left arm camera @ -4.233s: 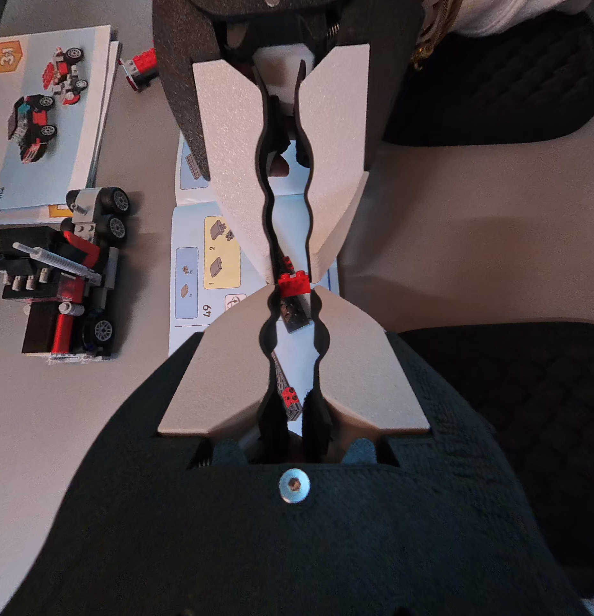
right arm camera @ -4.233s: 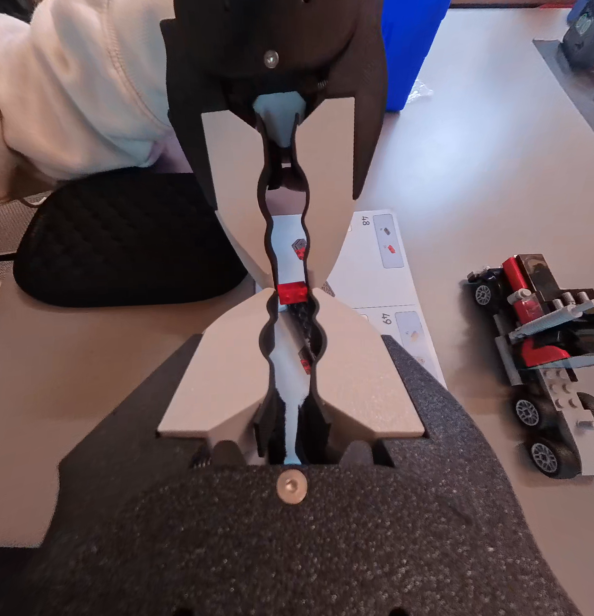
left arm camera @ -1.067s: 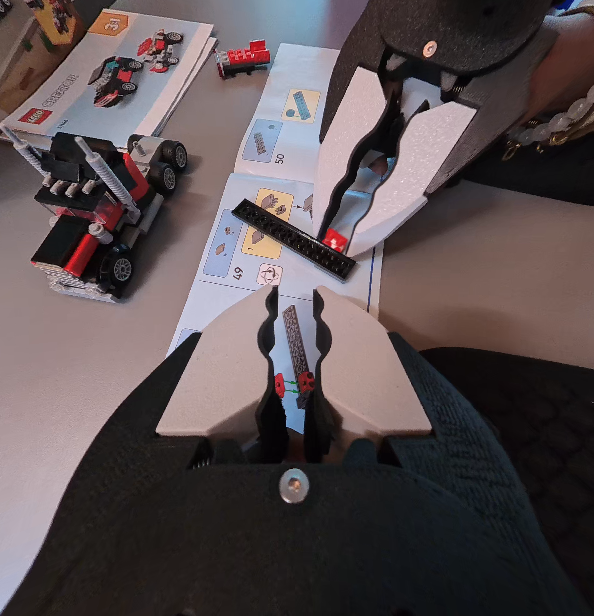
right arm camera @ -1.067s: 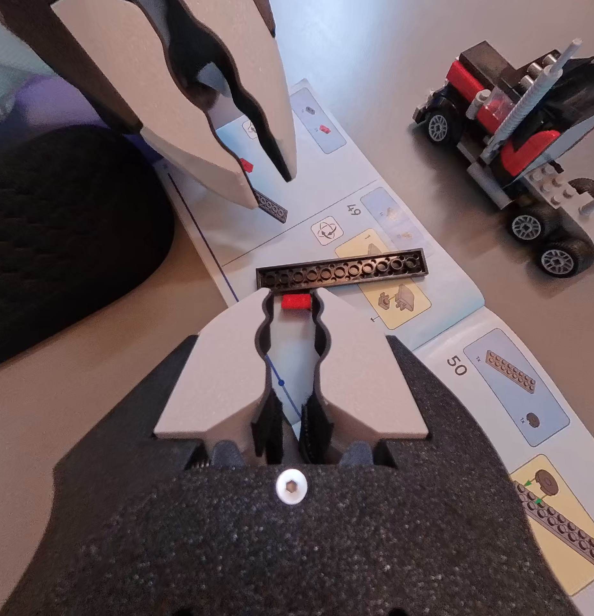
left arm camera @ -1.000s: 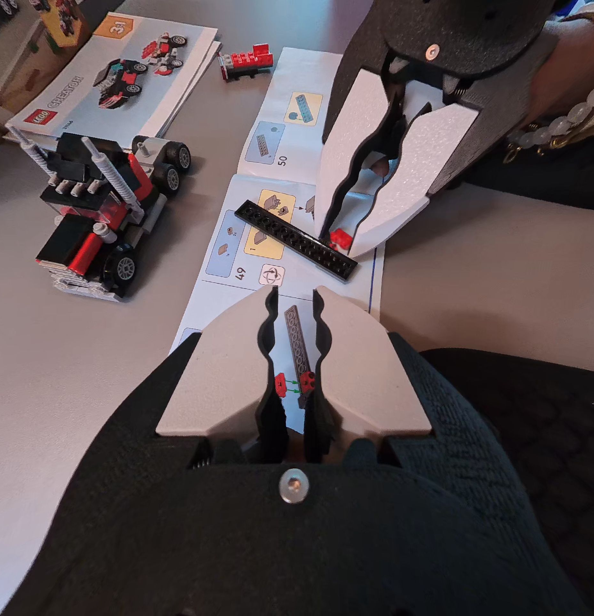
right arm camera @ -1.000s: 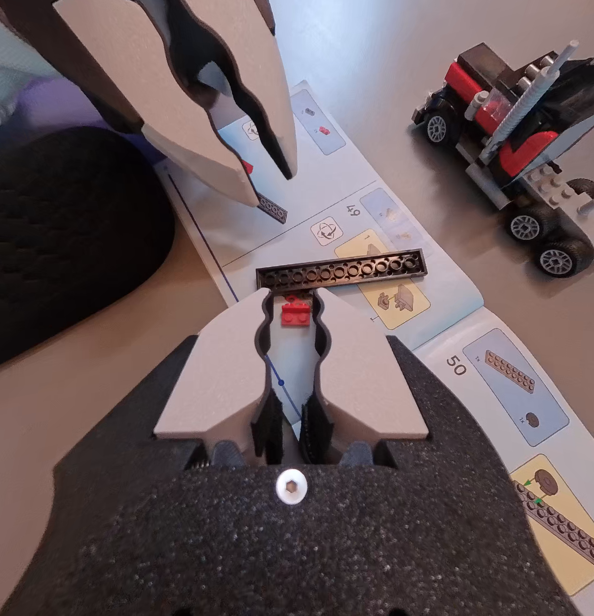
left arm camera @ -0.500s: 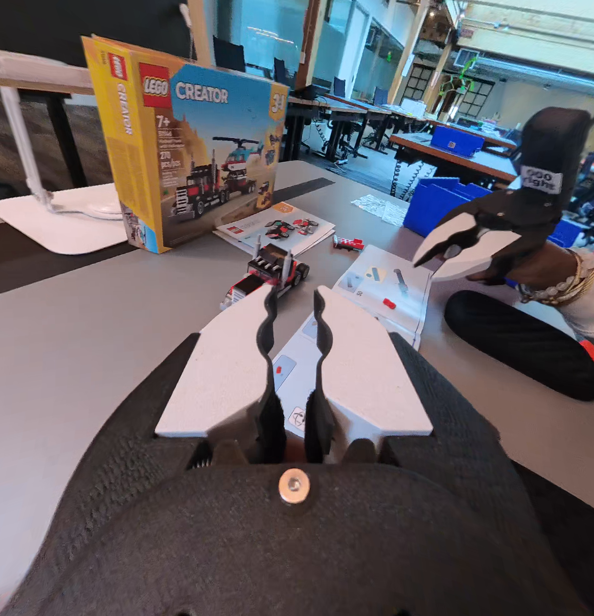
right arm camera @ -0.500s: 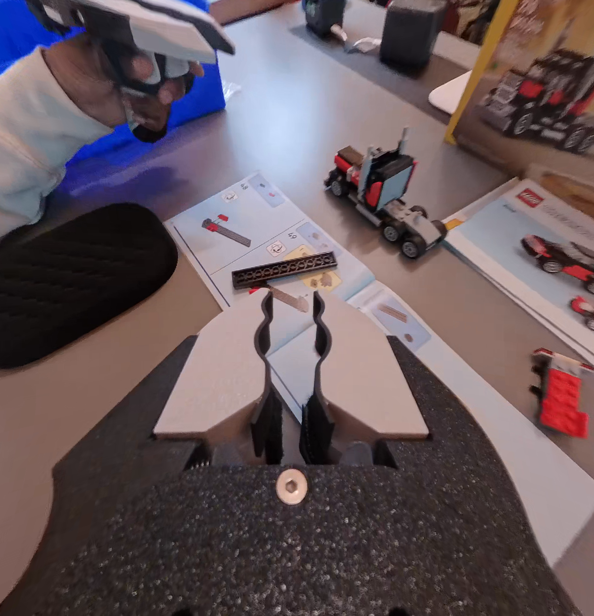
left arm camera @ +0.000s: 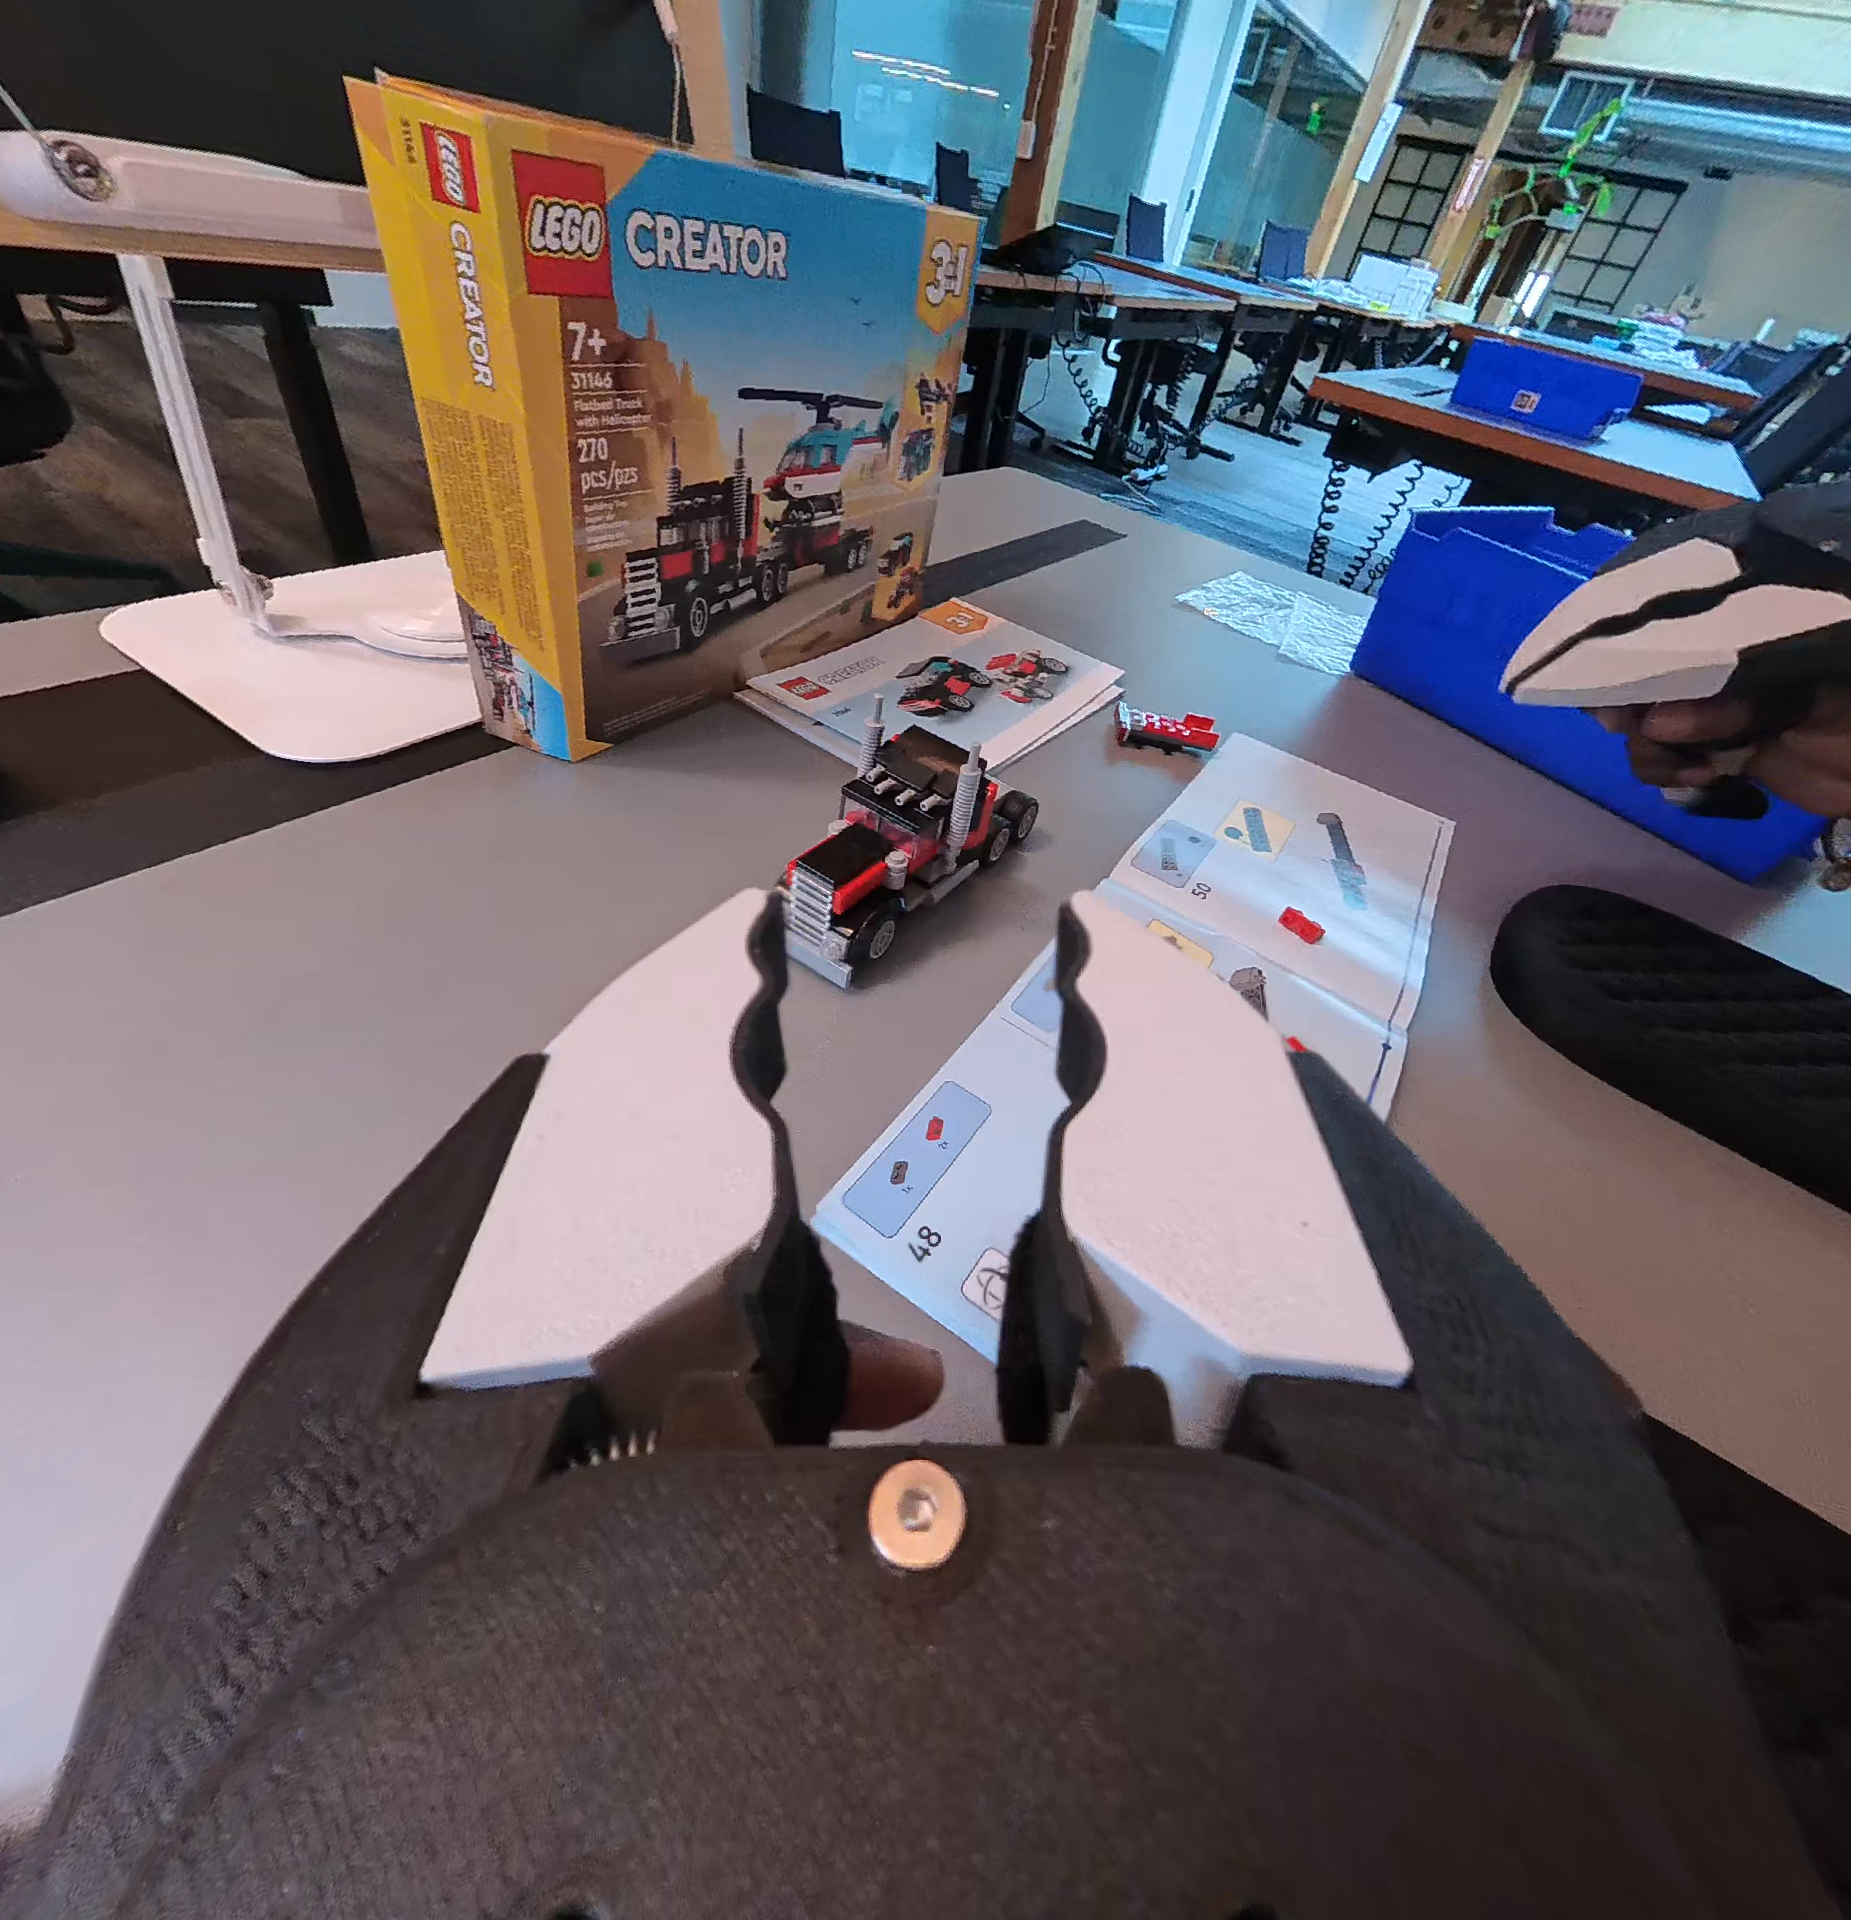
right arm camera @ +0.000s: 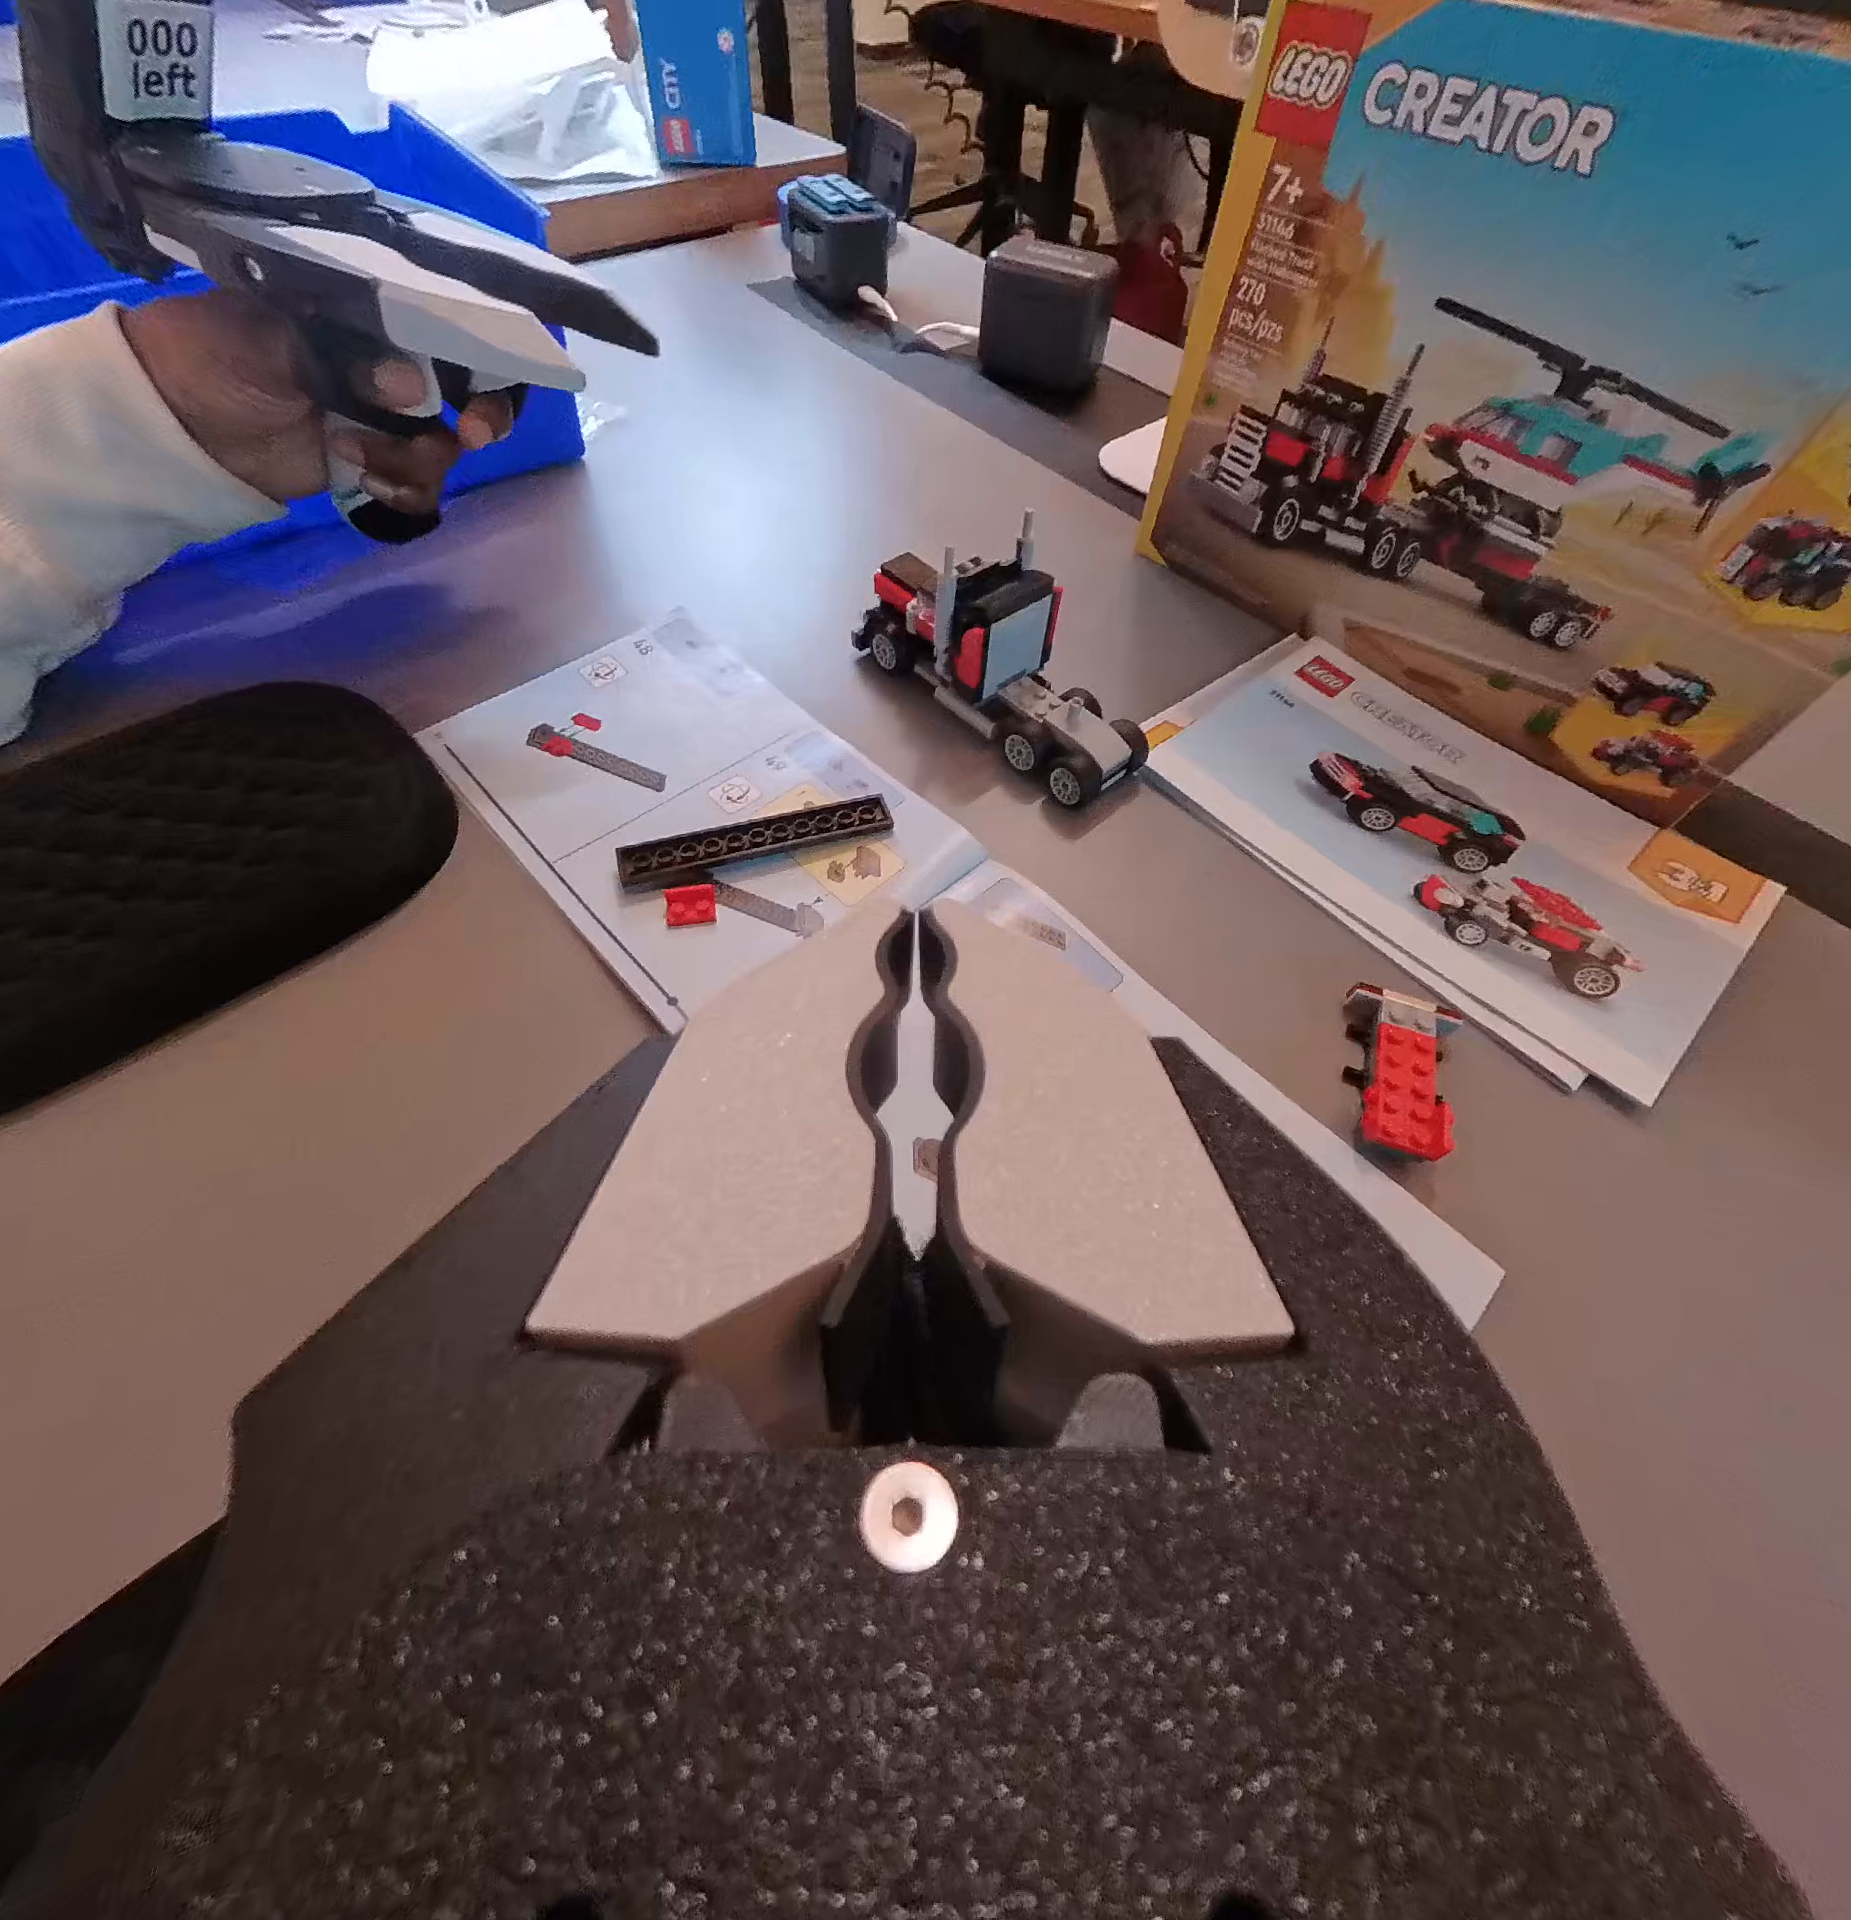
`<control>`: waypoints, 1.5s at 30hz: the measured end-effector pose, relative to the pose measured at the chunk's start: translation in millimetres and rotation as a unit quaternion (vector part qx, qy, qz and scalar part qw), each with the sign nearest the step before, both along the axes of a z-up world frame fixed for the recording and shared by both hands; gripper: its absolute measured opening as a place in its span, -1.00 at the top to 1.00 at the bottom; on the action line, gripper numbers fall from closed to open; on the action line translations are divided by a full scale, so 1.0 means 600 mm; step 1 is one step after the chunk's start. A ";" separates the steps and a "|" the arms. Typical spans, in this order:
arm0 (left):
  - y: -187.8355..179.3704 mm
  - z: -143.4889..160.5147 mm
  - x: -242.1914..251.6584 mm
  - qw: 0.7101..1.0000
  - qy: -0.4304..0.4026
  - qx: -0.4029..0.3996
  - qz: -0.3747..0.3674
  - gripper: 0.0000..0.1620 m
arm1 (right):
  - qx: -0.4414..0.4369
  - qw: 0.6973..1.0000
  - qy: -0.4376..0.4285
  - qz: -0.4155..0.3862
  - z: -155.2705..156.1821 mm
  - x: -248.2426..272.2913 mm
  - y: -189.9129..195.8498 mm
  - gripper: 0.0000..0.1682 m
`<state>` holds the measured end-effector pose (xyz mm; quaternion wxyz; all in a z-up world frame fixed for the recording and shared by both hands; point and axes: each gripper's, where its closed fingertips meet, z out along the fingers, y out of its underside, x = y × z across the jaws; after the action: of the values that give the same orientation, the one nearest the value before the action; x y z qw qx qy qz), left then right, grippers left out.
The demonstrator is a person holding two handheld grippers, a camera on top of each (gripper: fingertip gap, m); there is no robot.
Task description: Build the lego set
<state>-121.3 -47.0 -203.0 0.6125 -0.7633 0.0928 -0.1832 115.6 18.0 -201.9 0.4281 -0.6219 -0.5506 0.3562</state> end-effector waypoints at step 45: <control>-0.064 0.051 0.065 0.987 0.014 0.023 0.156 0.69 | -0.114 0.958 -0.262 0.003 -0.119 0.514 0.075 0.97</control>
<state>-82.2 -85.3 -172.5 0.6496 -0.7567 -0.0143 -0.0725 424.0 63.2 -273.2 0.1940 -0.7364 -0.6009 0.2427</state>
